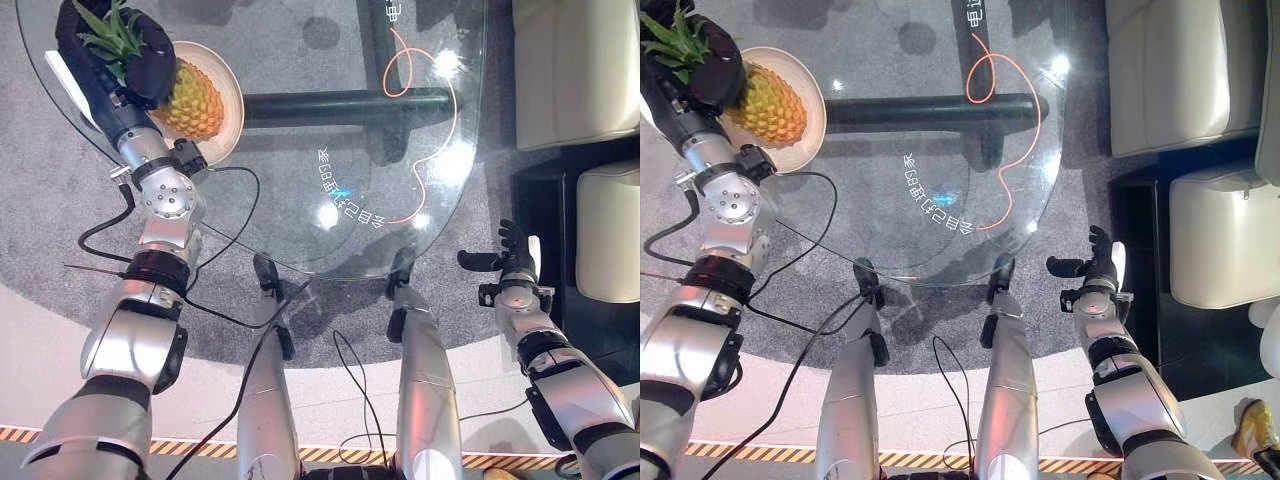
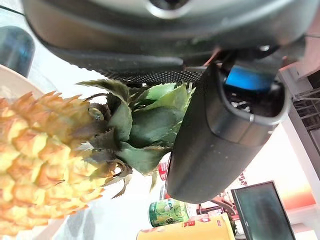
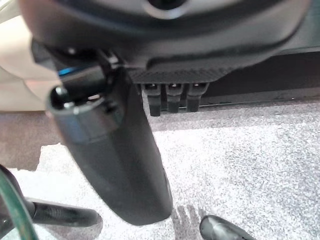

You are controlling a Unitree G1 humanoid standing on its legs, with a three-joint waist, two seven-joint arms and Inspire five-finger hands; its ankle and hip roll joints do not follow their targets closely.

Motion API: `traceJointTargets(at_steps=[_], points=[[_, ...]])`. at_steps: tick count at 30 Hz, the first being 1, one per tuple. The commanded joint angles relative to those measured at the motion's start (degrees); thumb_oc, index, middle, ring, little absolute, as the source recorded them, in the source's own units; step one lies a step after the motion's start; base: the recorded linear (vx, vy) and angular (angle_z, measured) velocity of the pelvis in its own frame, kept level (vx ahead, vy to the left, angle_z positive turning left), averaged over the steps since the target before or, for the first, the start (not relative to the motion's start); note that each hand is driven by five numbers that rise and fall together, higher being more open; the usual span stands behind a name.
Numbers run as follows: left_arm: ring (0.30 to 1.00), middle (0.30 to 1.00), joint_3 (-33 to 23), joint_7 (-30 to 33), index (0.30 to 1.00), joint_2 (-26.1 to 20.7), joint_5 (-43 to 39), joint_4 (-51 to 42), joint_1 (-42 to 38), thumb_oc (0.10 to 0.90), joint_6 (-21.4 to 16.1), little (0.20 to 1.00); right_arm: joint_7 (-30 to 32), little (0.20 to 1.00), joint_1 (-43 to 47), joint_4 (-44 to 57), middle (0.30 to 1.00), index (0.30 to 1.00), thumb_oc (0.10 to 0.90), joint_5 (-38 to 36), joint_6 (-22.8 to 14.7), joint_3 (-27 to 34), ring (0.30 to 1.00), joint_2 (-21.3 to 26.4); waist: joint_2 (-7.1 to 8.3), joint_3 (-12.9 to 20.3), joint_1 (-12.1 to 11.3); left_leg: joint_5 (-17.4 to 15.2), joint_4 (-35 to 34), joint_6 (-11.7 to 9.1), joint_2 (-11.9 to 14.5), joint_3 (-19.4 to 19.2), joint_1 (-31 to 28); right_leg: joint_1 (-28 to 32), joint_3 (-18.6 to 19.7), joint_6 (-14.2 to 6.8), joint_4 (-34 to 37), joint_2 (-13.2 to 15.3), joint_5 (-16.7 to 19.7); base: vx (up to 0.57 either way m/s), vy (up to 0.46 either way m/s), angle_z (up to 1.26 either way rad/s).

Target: Pick up the fruit to the plate

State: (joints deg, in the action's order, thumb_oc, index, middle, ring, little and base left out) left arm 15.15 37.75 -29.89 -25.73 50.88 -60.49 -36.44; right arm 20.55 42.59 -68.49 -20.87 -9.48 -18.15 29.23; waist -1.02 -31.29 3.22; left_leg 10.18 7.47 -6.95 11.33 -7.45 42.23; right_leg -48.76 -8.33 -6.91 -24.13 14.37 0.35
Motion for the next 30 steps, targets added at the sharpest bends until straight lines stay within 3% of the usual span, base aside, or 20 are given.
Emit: traceJointTargets(at_steps=[1, 6, 9, 30], points=[[0.613, 0.613, -2.1, -0.5, 0.613, -2.5, 3.4, -4.3, -2.8, 0.465, -7.1, 0.565, 3.3, 0.9, 0.0, -0.5, 0.9, 0.9, 0.8, -0.9, -1.5, 2.4, 0.9, 1.6, 2.14, 1.5, -1.2, -8.5, 9.5, -1.7, 0.2, 2.7, 2.7, 1.9, -1.3, -2.2, 4.6, 0.8, 1.4, 0.0, 0.0, 0.0], [0.627, 0.627, -2.6, -1.4, 0.627, -1.9, 3.3, -5.8, -0.8, 0.482, -7.0, 0.582, 3.5, 0.9, -0.6, -0.2, 0.9, 0.9, 0.8, -1.1, -1.4, 2.9, 0.9, 1.5, 2.15, 1.5, -1.5, -8.5, 9.0, -1.7, 0.3, 2.8, 2.2, 2.4, -1.5, -2.4, 5.0, 1.0, 1.5, 0.0, 0.0, 0.0], [0.9, 0.9, -2.9, -1.8, 0.9, -1.8, 3.3, -6.2, 0.0, 0.8, -7.3, 0.9, 3.5, 0.9, -0.7, -0.2, 0.9, 0.9, 0.8, -1.2, -1.5, 3.0, 0.9, 1.6, 2.1, 1.5, -1.6, -8.4, 8.9, -1.6, 0.3, 2.9, 2.2, 2.4, -1.6, -2.4, 5.2, 1.1, 1.7, 0.0, 0.0, 0.0], [0.9, 0.9, -3.8, -1.1, 0.9, -0.5, 4.5, -9.5, 3.4, 0.8, -8.6, 0.9, 3.7, 0.9, -0.8, -0.3, 0.9, 0.9, 0.8, -1.2, -1.6, 4.0, 0.9, 1.8, 1.58, 1.5, -2.4, -8.3, 8.2, -1.5, 0.0, 2.9, 1.2, 3.5, -2.2, -2.9, 6.1, 1.9, 2.3, 0.0, 0.0, 0.0]])
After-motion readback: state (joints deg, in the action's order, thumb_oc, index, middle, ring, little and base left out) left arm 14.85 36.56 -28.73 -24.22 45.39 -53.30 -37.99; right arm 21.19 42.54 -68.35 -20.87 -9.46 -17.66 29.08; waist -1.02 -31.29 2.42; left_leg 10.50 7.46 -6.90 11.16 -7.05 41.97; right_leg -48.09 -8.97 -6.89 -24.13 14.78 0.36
